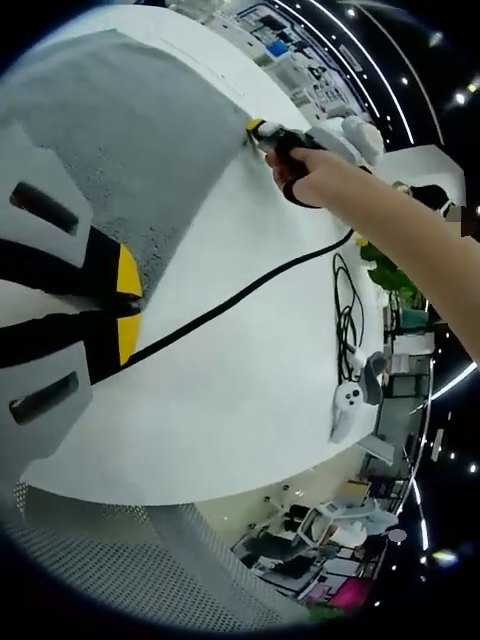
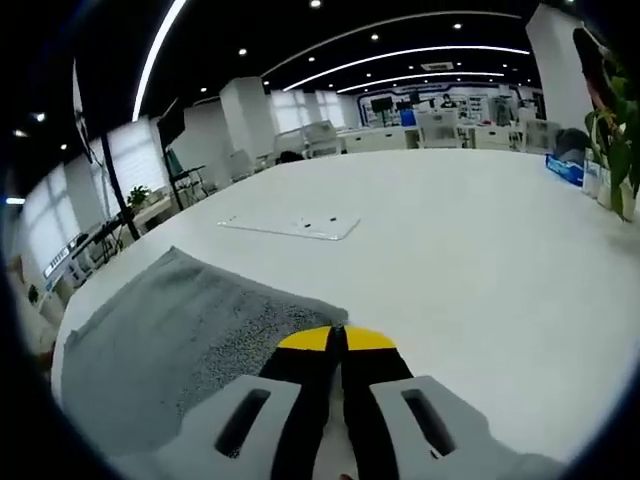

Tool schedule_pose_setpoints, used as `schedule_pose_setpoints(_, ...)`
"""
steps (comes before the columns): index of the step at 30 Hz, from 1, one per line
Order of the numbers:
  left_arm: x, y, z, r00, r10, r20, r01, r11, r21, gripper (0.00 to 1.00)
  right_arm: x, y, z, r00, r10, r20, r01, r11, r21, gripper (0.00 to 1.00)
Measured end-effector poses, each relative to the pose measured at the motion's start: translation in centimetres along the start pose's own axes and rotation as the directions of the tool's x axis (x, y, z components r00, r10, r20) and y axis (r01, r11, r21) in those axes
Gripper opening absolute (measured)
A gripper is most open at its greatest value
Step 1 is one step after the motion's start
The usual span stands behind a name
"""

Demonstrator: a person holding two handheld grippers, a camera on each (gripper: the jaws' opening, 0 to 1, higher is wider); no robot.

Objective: Fold the towel on the table until its edges align and the towel forms a compact rectangular stack.

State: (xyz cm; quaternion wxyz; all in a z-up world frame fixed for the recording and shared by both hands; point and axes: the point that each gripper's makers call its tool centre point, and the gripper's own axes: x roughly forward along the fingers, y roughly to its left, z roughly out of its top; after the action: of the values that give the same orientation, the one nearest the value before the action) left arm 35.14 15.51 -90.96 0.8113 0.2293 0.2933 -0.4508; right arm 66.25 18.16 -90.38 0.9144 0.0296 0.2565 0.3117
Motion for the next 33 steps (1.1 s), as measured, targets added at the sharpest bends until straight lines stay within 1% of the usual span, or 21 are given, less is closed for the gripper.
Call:
schedule_pose_setpoints(6, 0.0, -0.2, 0.0, 1.0, 0.003, 0.004, -0.003, 0.998, 0.059, 0.03, 0.0, -0.1, 0.1, 1.0, 0.009, -0.005, -0.009, 1.0, 0.007, 0.01)
schedule_pose_setpoints(8, 0.0, -0.1, 0.1, 1.0, 0.0, 0.0, 0.0, 0.998, 0.057, 0.03, 0.0, -0.2, 0.1, 1.0, 0.007, -0.005, -0.006, 0.998, 0.068, 0.01)
schedule_pose_setpoints(10, -0.1, 0.0, 0.1, 1.0, 0.003, 0.003, -0.003, 0.999, 0.037, 0.03, -0.1, -0.3, 0.2, 1.0, 0.01, -0.013, -0.009, 0.996, 0.089, 0.01)
schedule_pose_setpoints(12, -0.1, 0.2, 0.1, 1.0, 0.007, 0.004, -0.007, 1.0, 0.028, 0.03, -0.1, -0.3, 0.2, 1.0, 0.008, -0.017, -0.006, 0.996, 0.088, 0.01)
schedule_pose_setpoints(15, -0.5, 0.6, 0.2, 1.0, 0.025, 0.004, -0.025, 0.998, 0.054, 0.03, -0.3, -0.3, 0.5, 1.0, 0.004, -0.025, -0.001, 0.992, 0.126, 0.0)
schedule_pose_setpoints(23, -1.9, 1.2, 0.9, 0.998, 0.047, 0.043, -0.048, 0.999, 0.016, 0.03, -0.7, 0.3, 1.7, 1.0, 0.007, -0.014, -0.005, 0.992, 0.124, 0.0)
schedule_pose_setpoints(27, -2.4, 1.3, 1.0, 0.997, 0.052, 0.054, -0.052, 0.999, 0.001, 0.03, -1.2, 0.7, 2.3, 1.0, 0.004, -0.013, -0.003, 0.992, 0.125, 0.0)
schedule_pose_setpoints(33, -3.4, 1.9, 1.2, 0.995, 0.069, 0.072, -0.07, 0.998, 0.003, 0.03, -1.7, 1.5, 3.4, 1.0, 0.0, -0.012, 0.002, 0.994, 0.105, 0.0)
